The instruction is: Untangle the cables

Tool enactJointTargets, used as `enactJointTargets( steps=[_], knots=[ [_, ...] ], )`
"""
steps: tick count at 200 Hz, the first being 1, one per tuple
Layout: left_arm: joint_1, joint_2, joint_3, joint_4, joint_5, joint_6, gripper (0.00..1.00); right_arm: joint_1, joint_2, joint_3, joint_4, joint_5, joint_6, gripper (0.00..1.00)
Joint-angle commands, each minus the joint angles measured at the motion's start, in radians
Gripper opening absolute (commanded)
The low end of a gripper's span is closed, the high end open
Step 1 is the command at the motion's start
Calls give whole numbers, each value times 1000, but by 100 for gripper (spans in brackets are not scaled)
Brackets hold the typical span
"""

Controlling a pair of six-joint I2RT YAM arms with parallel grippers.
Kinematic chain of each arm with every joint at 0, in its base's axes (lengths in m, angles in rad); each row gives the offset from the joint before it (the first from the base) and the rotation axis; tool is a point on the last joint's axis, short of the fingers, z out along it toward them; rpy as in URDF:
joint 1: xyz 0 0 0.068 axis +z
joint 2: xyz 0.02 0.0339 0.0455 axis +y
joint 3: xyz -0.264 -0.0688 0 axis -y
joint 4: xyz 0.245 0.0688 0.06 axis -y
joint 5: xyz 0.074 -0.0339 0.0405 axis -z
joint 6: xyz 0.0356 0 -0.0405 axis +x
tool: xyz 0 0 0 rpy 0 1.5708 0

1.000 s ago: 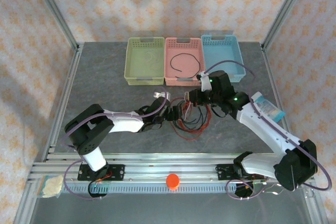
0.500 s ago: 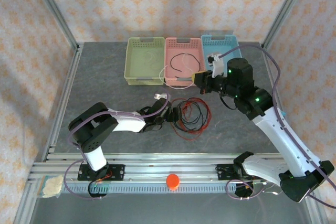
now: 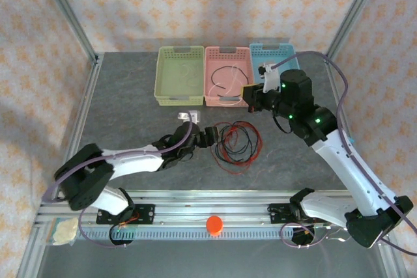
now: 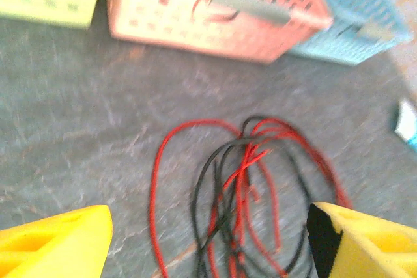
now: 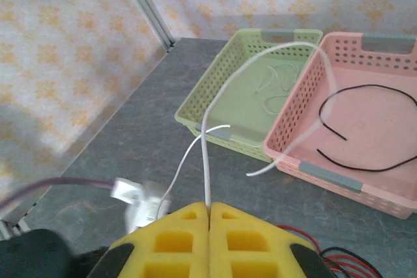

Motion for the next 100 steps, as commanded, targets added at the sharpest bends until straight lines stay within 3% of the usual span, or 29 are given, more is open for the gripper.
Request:
enactJointTargets(
  steps=[1, 50, 100],
  knots=[
    [-2, -90, -16, 10, -78, 43, 80, 4, 31, -19, 72, 46, 16, 0],
    [64, -250, -34, -34, -122, 16, 80, 10, 79, -55, 204, 64, 102, 0],
    [214, -351, -63, -51, -49, 17, 80, 33, 238, -14, 317, 50, 145, 0]
  ],
)
